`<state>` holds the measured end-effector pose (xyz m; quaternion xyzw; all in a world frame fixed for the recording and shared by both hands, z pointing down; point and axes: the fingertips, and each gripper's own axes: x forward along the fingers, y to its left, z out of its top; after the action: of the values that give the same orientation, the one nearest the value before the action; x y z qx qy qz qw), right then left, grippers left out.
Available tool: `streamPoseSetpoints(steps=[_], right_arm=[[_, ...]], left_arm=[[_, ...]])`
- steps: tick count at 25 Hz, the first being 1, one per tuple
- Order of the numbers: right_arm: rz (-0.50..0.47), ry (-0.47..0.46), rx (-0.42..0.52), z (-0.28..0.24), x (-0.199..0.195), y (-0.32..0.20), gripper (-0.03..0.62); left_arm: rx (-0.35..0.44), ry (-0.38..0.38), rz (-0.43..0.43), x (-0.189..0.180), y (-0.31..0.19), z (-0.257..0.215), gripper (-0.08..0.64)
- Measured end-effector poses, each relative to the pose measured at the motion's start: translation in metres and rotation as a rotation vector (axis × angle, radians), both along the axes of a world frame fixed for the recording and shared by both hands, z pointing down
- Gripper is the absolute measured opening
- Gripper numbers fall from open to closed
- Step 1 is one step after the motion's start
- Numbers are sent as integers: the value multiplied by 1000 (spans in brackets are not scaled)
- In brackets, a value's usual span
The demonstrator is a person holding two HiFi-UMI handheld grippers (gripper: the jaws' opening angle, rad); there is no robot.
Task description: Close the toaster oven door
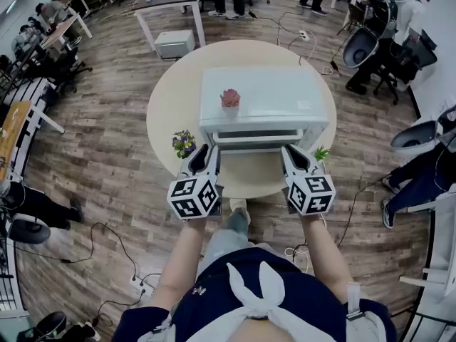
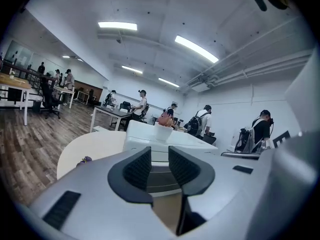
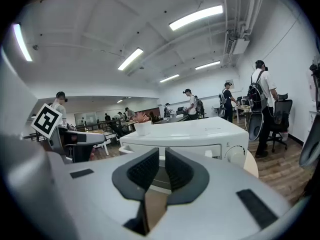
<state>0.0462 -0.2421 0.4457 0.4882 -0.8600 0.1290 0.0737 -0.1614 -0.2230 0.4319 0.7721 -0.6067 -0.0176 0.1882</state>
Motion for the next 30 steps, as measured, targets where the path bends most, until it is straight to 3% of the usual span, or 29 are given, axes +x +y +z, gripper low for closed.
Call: streamPoseSetpoints(steps=[4, 17, 23, 30], right_arm=[[-13, 7, 15, -2, -8, 17, 6], [-76, -2, 20, -7, -20, 69, 3], [-93, -11, 23, -10, -21, 81, 3], [-111, -17, 24, -10, -25, 90, 3]], left_arm=[[11, -10, 50, 16, 20, -1, 75], [50, -62, 168, 68, 71, -7, 21], [57, -114, 182, 86, 83, -10, 21], [47, -122, 180, 91, 91, -8, 21]])
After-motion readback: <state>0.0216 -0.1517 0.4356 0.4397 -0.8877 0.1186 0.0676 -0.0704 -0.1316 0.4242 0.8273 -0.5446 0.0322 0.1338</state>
